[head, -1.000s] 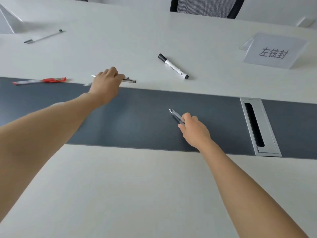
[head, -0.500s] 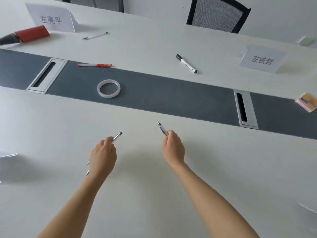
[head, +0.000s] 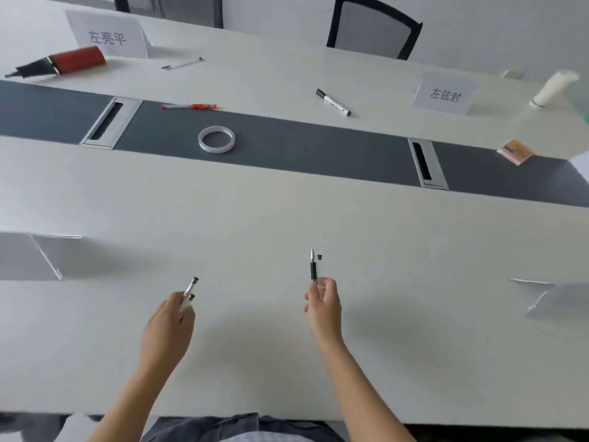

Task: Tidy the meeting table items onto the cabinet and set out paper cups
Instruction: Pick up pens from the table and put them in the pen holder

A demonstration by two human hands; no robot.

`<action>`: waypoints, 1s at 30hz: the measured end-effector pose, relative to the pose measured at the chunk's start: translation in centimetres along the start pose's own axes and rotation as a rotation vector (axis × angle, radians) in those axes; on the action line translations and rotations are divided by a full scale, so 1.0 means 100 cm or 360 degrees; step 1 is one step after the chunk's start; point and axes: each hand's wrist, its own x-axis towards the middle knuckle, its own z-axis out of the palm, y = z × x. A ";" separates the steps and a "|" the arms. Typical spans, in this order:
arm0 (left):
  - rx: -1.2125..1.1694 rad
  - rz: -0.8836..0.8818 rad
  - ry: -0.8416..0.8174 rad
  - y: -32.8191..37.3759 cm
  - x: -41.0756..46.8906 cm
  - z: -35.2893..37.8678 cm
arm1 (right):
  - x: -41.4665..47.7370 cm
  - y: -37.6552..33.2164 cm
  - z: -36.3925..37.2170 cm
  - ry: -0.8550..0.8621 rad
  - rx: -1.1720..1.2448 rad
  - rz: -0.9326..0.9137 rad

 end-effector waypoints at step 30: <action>0.0449 0.1321 -0.1171 -0.006 -0.115 0.018 | -0.305 0.138 0.003 0.1118 0.0336 0.0623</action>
